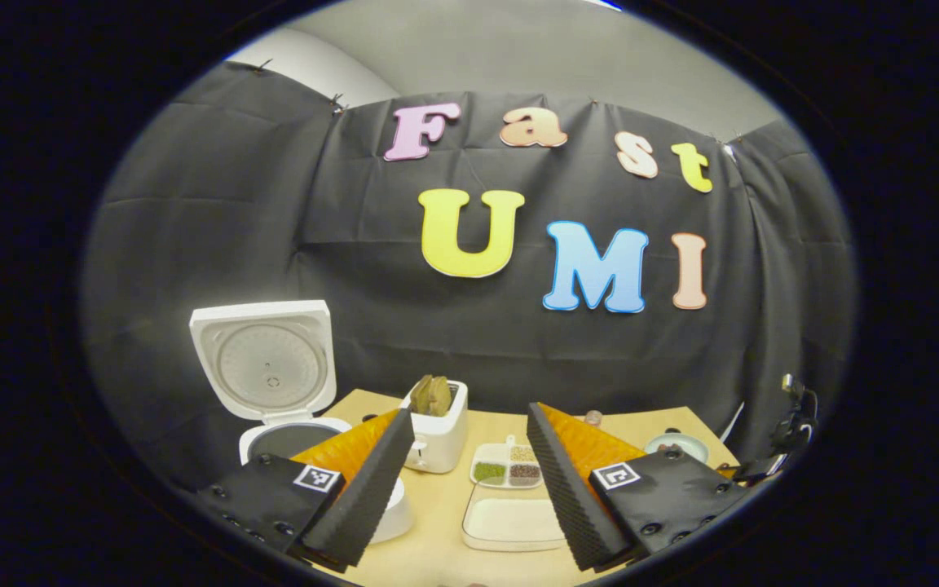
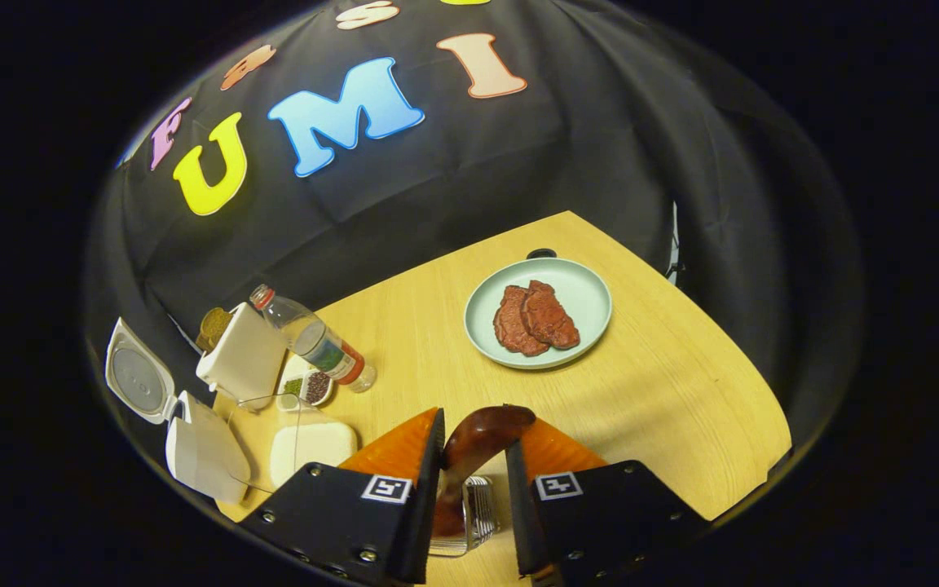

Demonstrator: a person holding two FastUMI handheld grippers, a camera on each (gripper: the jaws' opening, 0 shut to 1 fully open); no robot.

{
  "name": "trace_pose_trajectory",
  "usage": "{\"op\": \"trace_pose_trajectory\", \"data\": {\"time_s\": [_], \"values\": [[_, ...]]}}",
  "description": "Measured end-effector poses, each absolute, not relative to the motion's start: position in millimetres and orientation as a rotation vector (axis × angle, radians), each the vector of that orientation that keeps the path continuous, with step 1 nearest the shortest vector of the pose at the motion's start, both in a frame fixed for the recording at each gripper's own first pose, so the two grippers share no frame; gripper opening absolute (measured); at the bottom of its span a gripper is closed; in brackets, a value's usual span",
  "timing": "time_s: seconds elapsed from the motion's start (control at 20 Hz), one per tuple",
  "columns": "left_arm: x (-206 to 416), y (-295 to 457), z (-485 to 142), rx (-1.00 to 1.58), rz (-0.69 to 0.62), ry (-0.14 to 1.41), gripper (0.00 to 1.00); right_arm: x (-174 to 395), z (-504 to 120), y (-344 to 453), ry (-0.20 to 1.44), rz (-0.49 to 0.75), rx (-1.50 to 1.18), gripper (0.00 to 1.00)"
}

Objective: Close the left gripper, press the button to open the rice cooker; take a wooden spoon from the chopstick holder with the right hand, scoop a spoonful of rice and pour it into the rice cooker, then put the wooden spoon back into the chopstick holder.

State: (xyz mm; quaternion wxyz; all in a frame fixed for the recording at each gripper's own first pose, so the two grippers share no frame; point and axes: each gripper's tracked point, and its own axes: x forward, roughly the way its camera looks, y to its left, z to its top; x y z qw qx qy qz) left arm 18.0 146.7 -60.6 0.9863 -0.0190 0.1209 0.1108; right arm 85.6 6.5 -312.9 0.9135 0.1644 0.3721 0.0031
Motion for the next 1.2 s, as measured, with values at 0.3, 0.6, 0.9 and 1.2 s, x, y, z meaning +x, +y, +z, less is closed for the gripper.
{"op": "trace_pose_trajectory", "data": {"time_s": [0.3, 0.6, 0.9, 1.2], "values": [[14.0, 158.1, -46.8, 0.005, 0.223, 0.222, 0.97, 75.4, -303.6, 26.4, 0.773, 0.061, 0.401, 0.13], [6.4, 167.6, -34.4, 0.024, 0.181, 0.183, 1.0, 66.6, -262.6, 37.5, 0.689, 0.036, 0.359, 0.07], [-3.7, 187.0, -28.1, 0.032, 0.177, 0.149, 1.0, 69.6, -180.5, 56.6, 0.56, 0.082, 0.32, 0.07], [-16.0, 212.6, -27.1, 0.049, 0.195, 0.146, 0.99, 89.8, -147.1, 122.8, 0.51, 0.208, 0.271, 0.07]]}}
